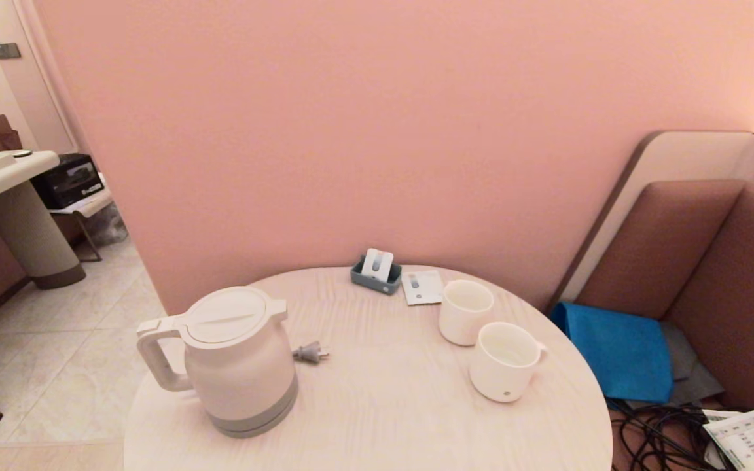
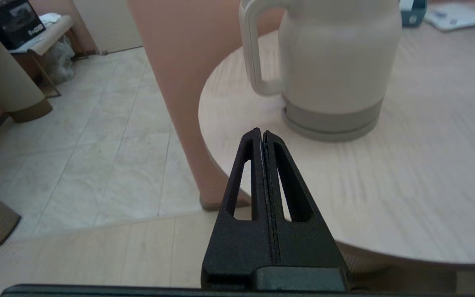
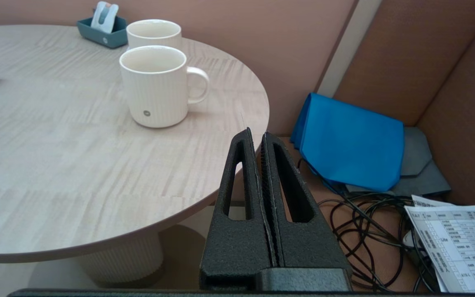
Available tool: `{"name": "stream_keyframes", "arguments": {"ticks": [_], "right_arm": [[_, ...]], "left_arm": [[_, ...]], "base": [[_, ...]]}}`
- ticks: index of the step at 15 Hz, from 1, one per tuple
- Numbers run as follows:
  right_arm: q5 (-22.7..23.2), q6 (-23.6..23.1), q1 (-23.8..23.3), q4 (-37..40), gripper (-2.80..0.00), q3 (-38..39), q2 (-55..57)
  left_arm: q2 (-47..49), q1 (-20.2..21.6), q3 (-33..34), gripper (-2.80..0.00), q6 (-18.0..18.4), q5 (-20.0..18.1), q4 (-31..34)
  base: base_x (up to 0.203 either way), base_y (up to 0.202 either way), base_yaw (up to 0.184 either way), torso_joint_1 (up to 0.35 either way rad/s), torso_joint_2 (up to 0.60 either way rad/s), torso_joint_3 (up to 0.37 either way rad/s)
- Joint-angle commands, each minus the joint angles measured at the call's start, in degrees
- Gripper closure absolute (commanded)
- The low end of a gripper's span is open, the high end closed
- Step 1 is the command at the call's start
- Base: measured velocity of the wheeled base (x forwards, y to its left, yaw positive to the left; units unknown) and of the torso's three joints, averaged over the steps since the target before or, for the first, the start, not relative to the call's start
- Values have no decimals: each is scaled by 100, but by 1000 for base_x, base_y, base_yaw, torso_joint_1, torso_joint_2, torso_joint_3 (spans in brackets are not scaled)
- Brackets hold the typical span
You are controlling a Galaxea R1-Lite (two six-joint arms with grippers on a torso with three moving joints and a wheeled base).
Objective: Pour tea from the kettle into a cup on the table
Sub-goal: Pick up the cup
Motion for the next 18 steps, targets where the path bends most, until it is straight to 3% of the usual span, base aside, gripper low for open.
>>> {"name": "stream_keyframes", "arguments": {"ticks": [1, 8, 18], "right_arm": [[0, -5, 0, 0, 0, 1, -2], [-8, -23, 0, -7, 0, 9, -2], [47, -241, 0, -51, 0, -48, -2]], "left_arm": [[-16, 2, 41, 0, -45, 0, -25], [-16, -7, 41, 0, -440, 44, -36], [-16, -6, 41, 0, -458, 44, -36]], "base": [[0, 0, 0, 0, 0, 0], [0, 0, 0, 0, 0, 0], [0, 0, 0, 0, 0, 0]]}}
